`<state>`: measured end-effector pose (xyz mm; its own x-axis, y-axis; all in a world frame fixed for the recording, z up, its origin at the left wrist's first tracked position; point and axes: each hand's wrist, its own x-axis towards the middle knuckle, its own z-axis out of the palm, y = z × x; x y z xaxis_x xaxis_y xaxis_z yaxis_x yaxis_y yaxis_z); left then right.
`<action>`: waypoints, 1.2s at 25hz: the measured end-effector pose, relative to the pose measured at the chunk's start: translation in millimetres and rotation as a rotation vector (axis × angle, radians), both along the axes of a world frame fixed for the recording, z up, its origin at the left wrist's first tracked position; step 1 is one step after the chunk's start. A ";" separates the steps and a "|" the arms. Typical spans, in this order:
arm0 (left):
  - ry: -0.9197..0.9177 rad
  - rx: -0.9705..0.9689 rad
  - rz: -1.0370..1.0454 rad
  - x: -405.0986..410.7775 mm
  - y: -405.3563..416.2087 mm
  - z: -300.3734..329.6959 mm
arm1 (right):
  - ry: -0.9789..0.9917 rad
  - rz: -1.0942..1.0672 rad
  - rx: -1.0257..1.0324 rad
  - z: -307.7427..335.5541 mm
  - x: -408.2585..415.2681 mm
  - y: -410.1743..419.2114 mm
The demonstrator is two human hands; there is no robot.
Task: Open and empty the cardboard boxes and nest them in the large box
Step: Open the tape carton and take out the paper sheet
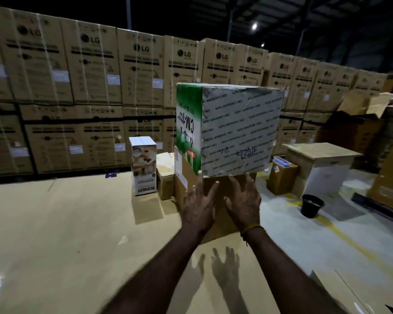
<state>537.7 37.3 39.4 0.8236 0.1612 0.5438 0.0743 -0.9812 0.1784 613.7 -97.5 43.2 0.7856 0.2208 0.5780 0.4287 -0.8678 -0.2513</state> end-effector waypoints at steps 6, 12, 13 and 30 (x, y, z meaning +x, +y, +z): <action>-0.071 0.048 0.071 59.4 -0.3 18.1 | -0.070 -0.047 -0.002 5.0 75.3 -23.3; -0.173 0.079 0.079 98.8 12.0 12.5 | -0.033 0.010 0.150 -2.5 140.0 -44.5; -0.198 0.084 0.079 103.4 14.3 10.5 | -0.036 0.045 0.180 -2.7 147.2 -44.1; -0.728 0.058 0.073 70.7 82.8 111.3 | -0.445 0.386 0.752 98.7 111.6 39.3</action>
